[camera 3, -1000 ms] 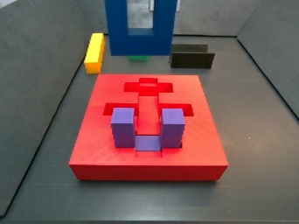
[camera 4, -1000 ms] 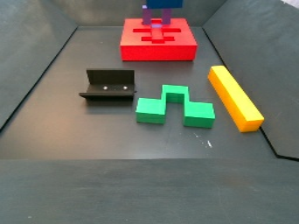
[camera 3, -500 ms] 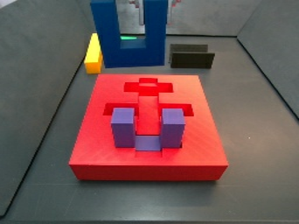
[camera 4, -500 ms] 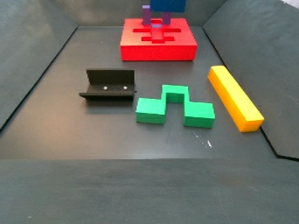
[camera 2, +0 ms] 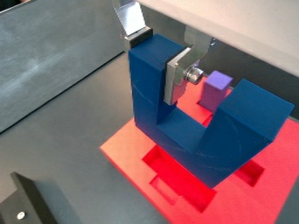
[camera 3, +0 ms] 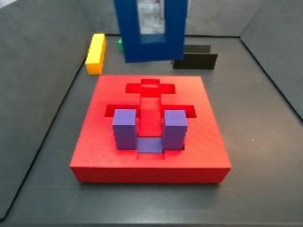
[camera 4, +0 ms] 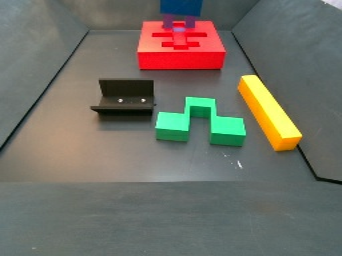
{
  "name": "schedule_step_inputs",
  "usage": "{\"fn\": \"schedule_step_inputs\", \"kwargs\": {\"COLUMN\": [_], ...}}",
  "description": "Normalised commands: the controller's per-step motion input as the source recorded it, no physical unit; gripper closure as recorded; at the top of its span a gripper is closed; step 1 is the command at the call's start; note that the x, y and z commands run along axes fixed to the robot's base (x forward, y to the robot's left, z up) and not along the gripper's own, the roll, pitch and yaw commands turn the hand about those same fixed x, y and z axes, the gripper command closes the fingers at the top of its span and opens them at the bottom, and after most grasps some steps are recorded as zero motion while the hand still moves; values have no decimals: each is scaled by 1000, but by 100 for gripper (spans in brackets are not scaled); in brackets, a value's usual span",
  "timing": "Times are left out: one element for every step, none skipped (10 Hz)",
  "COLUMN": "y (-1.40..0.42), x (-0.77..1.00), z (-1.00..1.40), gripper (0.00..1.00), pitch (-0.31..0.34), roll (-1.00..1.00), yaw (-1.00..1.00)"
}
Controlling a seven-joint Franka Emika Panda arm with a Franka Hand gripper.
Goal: Pick up the blue object. Move up. Move to above the board. Insert the blue object.
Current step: Insert the blue object.
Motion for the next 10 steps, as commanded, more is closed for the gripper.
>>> {"fn": "schedule_step_inputs", "kwargs": {"y": [131, 80, 114, 169, 140, 109, 11, 0, -126, -114], "x": [589, 406, 303, 231, 149, 0, -189, -323, -234, -129], "z": [-206, -94, -109, -177, -257, -377, -357, -251, -77, 0], "gripper": [100, 100, 100, 100, 100, 100, 100, 100, 100, 100], "pitch": [29, 20, 0, 0, 0, 0, 0, 0, 0, 10], "roll": [-284, -221, -243, -289, -269, -119, 0, 33, 186, 291], "yaw": [0, 0, 0, 0, 0, 0, 0, -34, -251, -323]}}
